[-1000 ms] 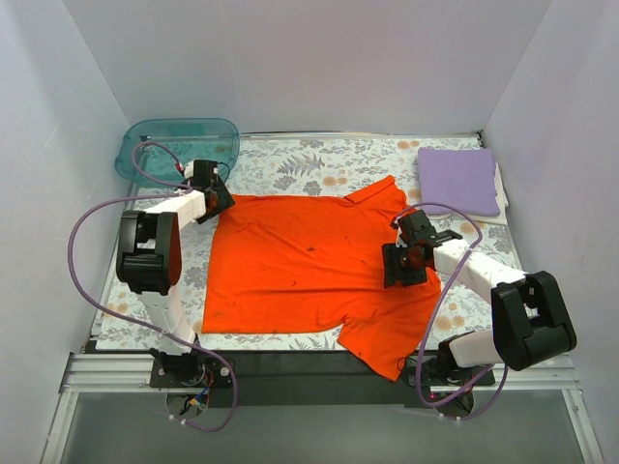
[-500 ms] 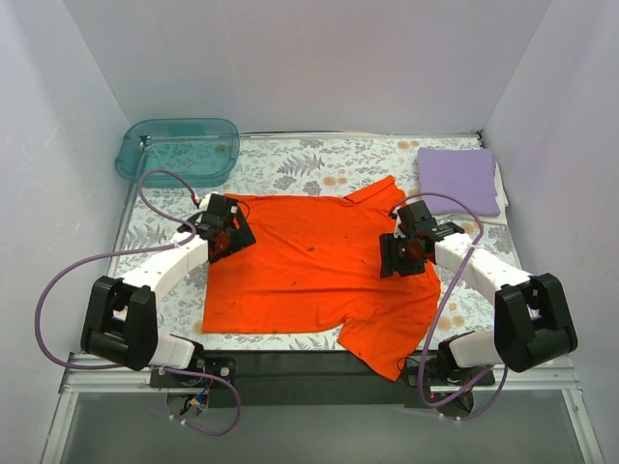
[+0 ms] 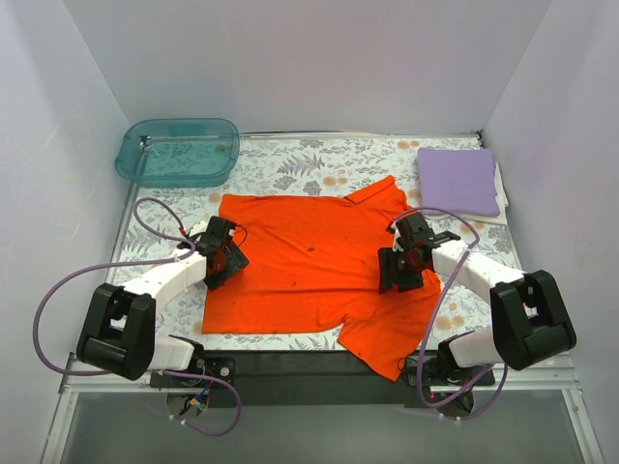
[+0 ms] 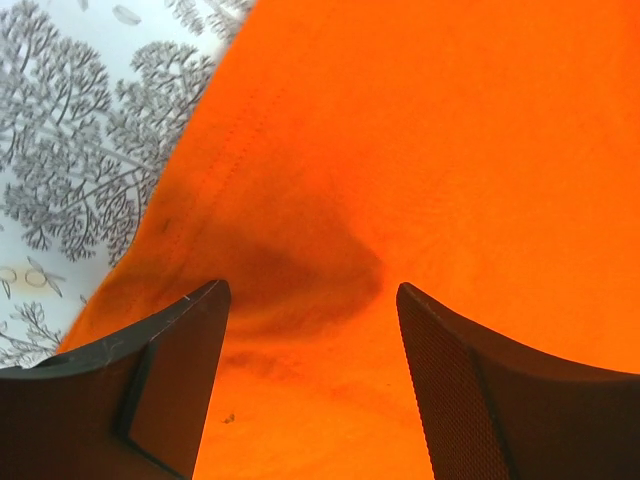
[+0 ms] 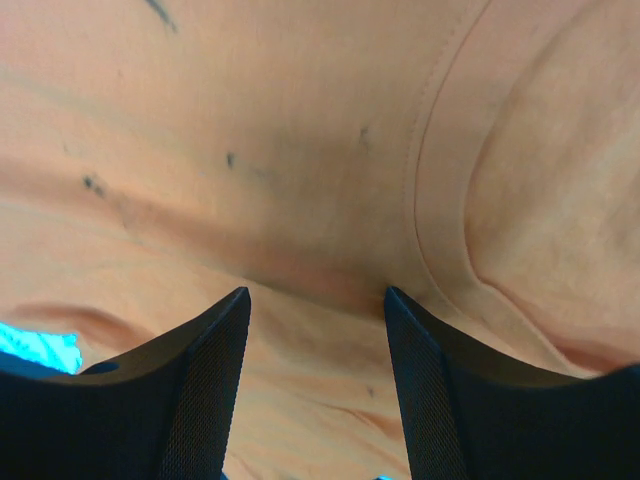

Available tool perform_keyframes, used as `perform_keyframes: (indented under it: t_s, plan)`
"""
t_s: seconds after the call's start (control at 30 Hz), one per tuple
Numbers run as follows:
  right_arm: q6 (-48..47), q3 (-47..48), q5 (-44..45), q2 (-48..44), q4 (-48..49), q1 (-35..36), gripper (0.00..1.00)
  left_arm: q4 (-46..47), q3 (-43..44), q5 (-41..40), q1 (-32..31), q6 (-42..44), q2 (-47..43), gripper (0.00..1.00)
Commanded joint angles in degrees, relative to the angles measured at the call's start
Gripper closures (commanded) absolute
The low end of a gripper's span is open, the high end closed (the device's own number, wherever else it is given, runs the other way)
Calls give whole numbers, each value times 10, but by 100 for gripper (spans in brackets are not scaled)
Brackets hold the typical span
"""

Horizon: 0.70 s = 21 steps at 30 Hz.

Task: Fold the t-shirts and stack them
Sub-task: Flatten the tshirt out

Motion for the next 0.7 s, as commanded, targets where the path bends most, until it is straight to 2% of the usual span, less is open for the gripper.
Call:
perform_keyframes:
  t_s: [0.0,0.17,0.37,0.57,0.67]
  plan:
    - [16,-39,-35,-25,-30,4,46,-85,-52,35,-2,-78,-6,37]
    - [16,-70,-56,-57,-96,4,44,-146,-78,51,-2,-131,-83,39]
    - [13,-68,-76,-104,-127,3,43,-223,-51,41,-1,-164,-162,40]
    - [-14,41,-35,-121,-107,4,44,-217,20,1,-1,-105,-171,35]
    - [-35,105,-38,-91,-71,4,50,-174,58,4,-1,-52,-145,34]
